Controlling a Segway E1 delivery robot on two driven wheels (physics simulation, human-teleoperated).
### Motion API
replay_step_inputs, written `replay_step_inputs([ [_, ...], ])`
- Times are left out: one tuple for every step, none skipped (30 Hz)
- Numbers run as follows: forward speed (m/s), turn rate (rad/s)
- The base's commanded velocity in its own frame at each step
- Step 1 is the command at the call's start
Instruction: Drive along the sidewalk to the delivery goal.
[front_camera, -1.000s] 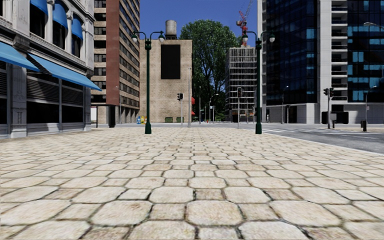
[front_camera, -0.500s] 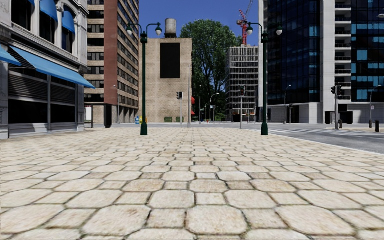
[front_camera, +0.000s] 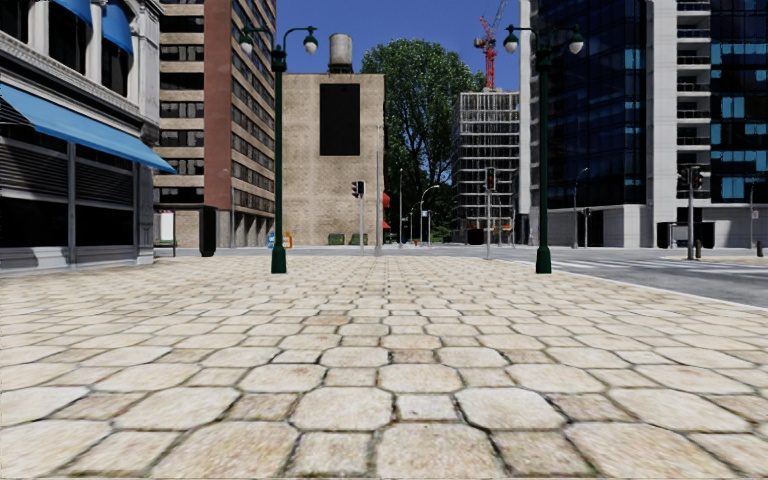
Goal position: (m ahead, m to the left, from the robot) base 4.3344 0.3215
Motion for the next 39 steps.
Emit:
replay_step_inputs([
  [1.78,0.0],
  [1.78,0.0],
  [1.78,0.0],
  [1.78,0.0],
  [1.78,0.0],
  [1.78,0.0],
  [1.78,0.0],
  [1.78,0.0],
  [1.78,0.0],
  [1.78,0.0],
  [1.78,0.0],
  [1.78,0.0],
  [1.78,0.0],
  [1.78,0.0],
  [1.78,0.0],
  [1.78,0.0],
  [1.78,0.0],
  [1.78,0.0],
  [1.78,0.0],
  [1.78,0.0],
  [1.78,0.0],
  [1.78,0.0],
  [1.78,0.0],
  [1.78,0.0],
  [1.78,0.0],
  [1.78,0.0],
  [1.78,0.0],
  [1.78,0.0],
  [1.78,0.0],
  [1.78,0.0],
  [1.78,0.0],
  [1.78,0.0],
  [1.78,0.0],
  [1.78,0.0],
  [1.78,0.0],
  [1.78,0.0],
  [1.78,0.0],
  [1.78,0.0],
  [1.78,0.0],
])
